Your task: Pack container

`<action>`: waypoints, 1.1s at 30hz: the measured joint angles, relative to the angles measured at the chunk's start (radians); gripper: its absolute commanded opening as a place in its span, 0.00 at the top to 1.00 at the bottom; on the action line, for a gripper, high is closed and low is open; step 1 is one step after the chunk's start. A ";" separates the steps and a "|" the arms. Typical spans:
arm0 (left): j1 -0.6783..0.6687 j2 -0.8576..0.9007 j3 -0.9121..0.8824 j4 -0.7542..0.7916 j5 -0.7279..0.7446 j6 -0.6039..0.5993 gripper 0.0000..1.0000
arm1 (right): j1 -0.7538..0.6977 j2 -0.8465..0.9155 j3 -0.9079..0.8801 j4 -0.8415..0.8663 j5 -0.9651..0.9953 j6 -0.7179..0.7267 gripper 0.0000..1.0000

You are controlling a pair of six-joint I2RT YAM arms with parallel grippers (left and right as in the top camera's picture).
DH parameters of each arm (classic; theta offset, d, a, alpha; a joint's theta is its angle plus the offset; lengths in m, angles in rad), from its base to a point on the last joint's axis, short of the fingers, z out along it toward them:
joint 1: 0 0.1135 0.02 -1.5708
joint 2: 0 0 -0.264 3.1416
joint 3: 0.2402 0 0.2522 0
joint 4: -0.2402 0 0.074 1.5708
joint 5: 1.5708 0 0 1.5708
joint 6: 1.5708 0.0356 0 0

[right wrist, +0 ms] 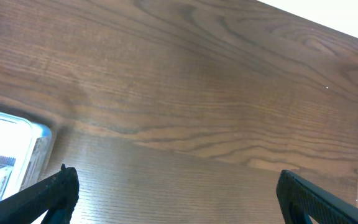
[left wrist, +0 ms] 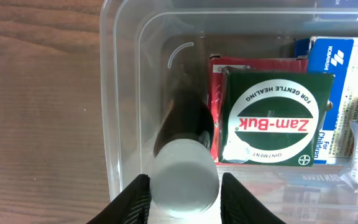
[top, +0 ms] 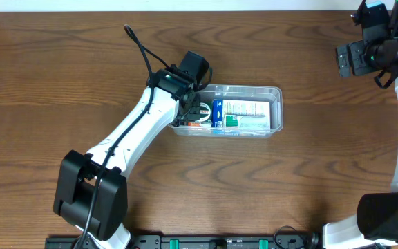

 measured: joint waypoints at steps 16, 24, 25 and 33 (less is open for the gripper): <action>0.000 -0.008 0.021 0.002 0.000 -0.002 0.49 | 0.000 0.000 0.000 0.000 0.000 0.000 0.01; 0.006 -0.188 0.079 -0.162 -0.005 0.006 0.11 | 0.000 0.000 0.000 0.000 0.000 0.000 0.01; 0.011 -0.230 0.086 -0.190 -0.005 0.005 0.08 | 0.000 0.000 0.000 0.000 0.000 0.000 0.01; 0.037 -0.598 0.103 -0.345 -0.005 0.001 0.02 | 0.000 0.000 0.000 0.000 0.000 0.000 0.01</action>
